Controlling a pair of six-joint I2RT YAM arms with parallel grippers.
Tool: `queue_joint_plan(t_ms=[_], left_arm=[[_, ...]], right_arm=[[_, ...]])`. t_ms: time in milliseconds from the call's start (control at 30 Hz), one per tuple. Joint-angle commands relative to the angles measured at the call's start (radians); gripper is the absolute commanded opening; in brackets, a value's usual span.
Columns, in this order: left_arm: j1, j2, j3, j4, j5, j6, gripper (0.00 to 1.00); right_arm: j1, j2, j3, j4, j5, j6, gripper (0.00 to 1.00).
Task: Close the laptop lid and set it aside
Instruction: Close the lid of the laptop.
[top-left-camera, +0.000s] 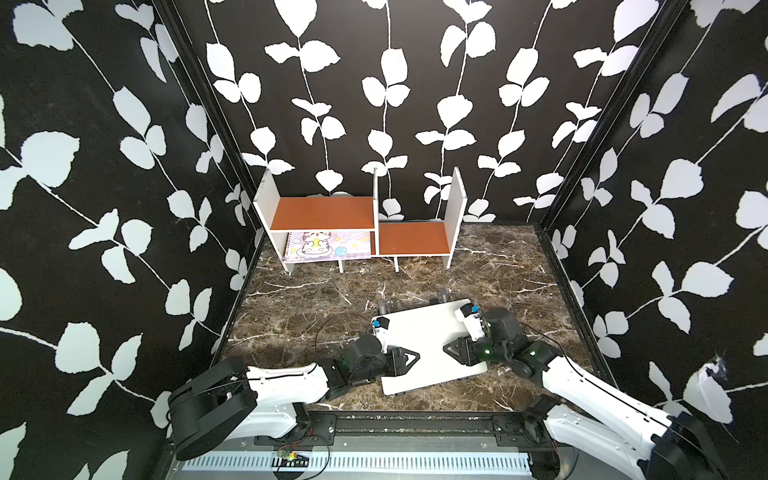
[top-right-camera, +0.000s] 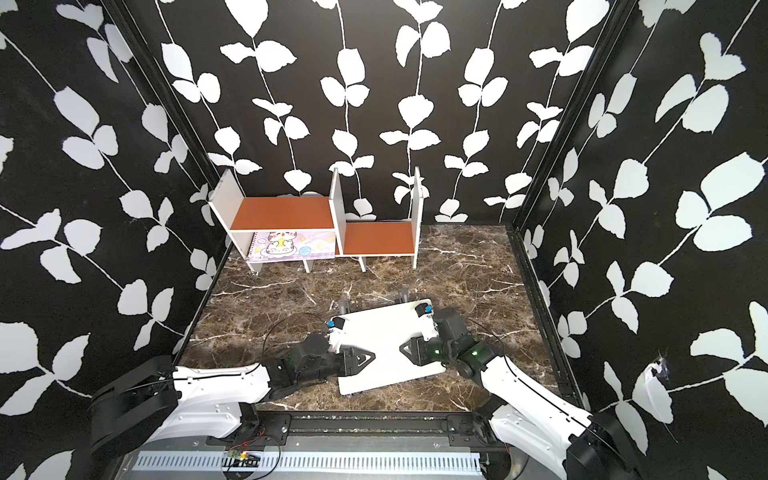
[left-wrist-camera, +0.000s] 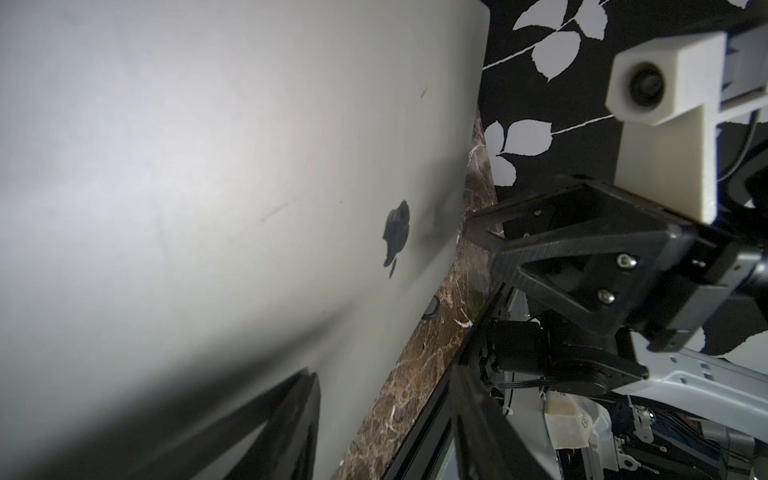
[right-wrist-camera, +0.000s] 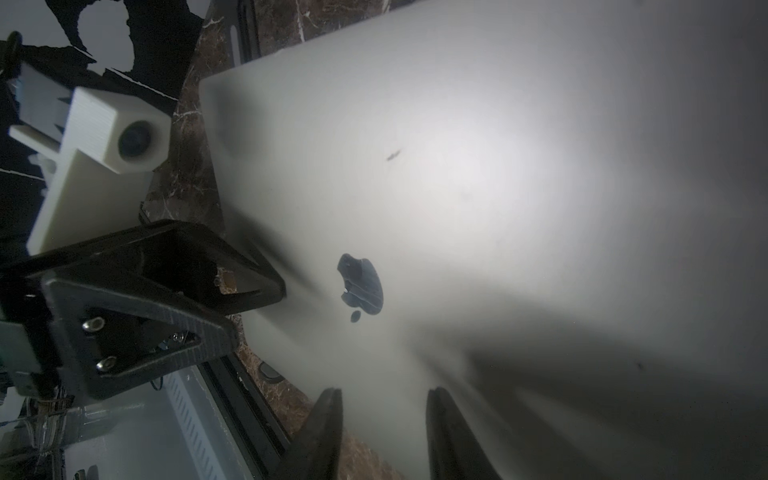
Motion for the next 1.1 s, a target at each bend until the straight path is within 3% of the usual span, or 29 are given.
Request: queue_joint_plan(t_ms=[0, 167, 233, 400, 467, 567, 700, 1067], left_arm=[[0.002, -0.072, -0.006, -0.052, -0.022, 0.171, 0.58], [0.003, -0.234, -0.006, -0.211, -0.127, 0.46, 0.82], [0.003, -0.319, -0.033, -0.249, -0.216, 0.518, 0.97], [0.017, -0.563, -0.118, -0.352, -0.387, 0.561, 0.99], [0.063, -0.643, -0.127, -0.414, -0.345, 0.551, 0.99], [0.203, -0.699, -0.155, -0.452, -0.197, 0.471, 0.99], [0.291, -0.671, -0.202, -0.382, -0.077, 0.375, 0.99], [0.298, -0.325, -0.214, -0.1, 0.02, 0.283, 0.99]], right_arm=[[-0.008, -0.09, -0.019, 0.047, 0.013, -0.005, 0.37], [-0.055, -0.243, -0.076, 0.1, 0.021, 0.045, 0.38], [-0.102, -0.283, -0.105, 0.135, -0.012, 0.08, 0.39], [-0.277, -0.292, -0.166, 0.242, -0.136, 0.172, 0.46], [-0.35, -0.248, -0.183, 0.3, -0.196, 0.206, 0.48], [-0.434, -0.155, -0.197, 0.401, -0.279, 0.245, 0.49], [-0.473, -0.029, -0.187, 0.477, -0.328, 0.241, 0.5], [-0.489, -0.013, -0.154, 0.359, -0.276, 0.146, 0.51]])
